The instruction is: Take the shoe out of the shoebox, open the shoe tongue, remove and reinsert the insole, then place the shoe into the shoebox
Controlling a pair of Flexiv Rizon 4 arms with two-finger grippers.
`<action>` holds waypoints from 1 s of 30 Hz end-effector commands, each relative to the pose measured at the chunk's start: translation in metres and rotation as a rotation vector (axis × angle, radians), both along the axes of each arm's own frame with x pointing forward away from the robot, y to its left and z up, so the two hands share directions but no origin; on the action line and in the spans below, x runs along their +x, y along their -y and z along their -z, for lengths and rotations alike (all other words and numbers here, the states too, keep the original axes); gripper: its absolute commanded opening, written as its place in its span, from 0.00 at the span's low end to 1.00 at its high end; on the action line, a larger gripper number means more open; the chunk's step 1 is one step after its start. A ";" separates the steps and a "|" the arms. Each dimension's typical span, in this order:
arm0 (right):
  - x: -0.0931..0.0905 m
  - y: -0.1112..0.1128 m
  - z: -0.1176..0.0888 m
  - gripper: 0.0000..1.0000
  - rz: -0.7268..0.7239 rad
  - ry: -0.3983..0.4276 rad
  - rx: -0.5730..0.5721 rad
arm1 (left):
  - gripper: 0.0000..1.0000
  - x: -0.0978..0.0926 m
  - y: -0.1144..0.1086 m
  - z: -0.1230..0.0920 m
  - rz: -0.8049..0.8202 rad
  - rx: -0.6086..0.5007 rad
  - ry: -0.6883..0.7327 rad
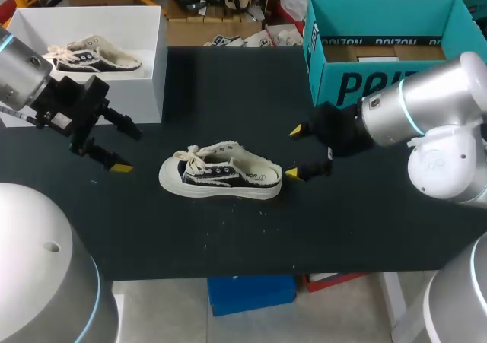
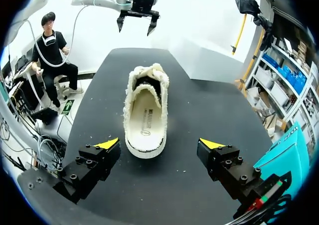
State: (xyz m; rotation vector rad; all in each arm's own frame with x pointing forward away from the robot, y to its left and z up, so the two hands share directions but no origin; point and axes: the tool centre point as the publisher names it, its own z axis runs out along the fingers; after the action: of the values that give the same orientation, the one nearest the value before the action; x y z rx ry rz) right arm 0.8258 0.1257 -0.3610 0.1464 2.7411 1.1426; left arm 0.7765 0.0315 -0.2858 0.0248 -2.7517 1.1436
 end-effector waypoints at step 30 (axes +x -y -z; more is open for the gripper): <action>-0.007 -0.044 0.056 1.00 -0.005 -0.052 0.114 | 1.00 0.000 0.000 0.001 0.000 0.001 0.003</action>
State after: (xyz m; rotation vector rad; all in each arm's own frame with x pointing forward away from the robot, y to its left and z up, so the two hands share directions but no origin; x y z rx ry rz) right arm 0.8148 0.1659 -0.4081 0.1893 2.7276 1.2998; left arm 0.7766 0.0315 -0.2858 0.0247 -2.7517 1.1437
